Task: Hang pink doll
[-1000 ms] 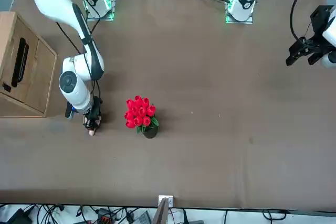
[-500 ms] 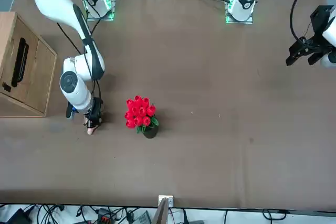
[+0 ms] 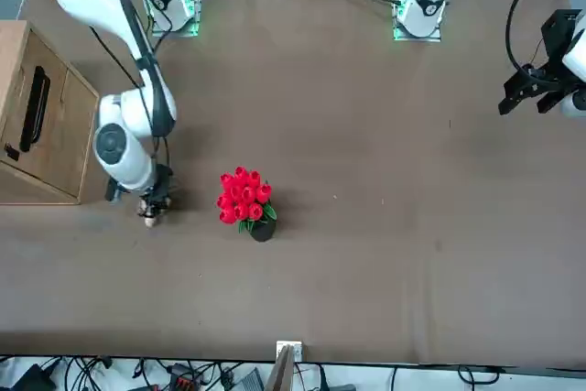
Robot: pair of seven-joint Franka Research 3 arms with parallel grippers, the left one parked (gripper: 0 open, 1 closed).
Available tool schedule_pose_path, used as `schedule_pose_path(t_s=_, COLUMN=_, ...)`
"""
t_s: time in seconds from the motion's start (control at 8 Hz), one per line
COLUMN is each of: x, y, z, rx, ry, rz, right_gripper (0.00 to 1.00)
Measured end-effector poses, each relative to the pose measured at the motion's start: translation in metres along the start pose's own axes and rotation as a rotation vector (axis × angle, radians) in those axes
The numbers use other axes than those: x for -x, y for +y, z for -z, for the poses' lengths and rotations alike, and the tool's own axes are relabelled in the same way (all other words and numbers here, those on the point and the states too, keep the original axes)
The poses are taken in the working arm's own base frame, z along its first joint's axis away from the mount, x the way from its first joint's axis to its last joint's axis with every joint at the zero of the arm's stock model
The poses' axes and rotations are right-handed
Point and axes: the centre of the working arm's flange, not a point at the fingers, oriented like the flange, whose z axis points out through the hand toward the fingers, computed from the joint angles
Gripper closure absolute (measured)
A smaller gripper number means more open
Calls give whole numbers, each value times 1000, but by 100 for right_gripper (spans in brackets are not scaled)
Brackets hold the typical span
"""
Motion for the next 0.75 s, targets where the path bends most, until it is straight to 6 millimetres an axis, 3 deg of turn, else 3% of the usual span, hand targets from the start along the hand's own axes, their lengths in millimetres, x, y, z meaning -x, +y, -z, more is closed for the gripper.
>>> schedule_pose_path(t_s=0.12, x=-27, y=1, z=30, rx=32, ry=12, rz=45, right_gripper=94)
schedule_pose_path(t_s=0.38, x=-106, y=6, z=82, rx=48, ry=12, rz=90, right_gripper=94)
schedule_pose_path(t_s=0.62, x=-182, y=14, z=115, rx=21, ry=9, rz=141, right_gripper=94)
schedule_pose_path(t_s=0.75, x=-201, y=18, z=124, rx=9, ry=10, rz=185, right_gripper=94)
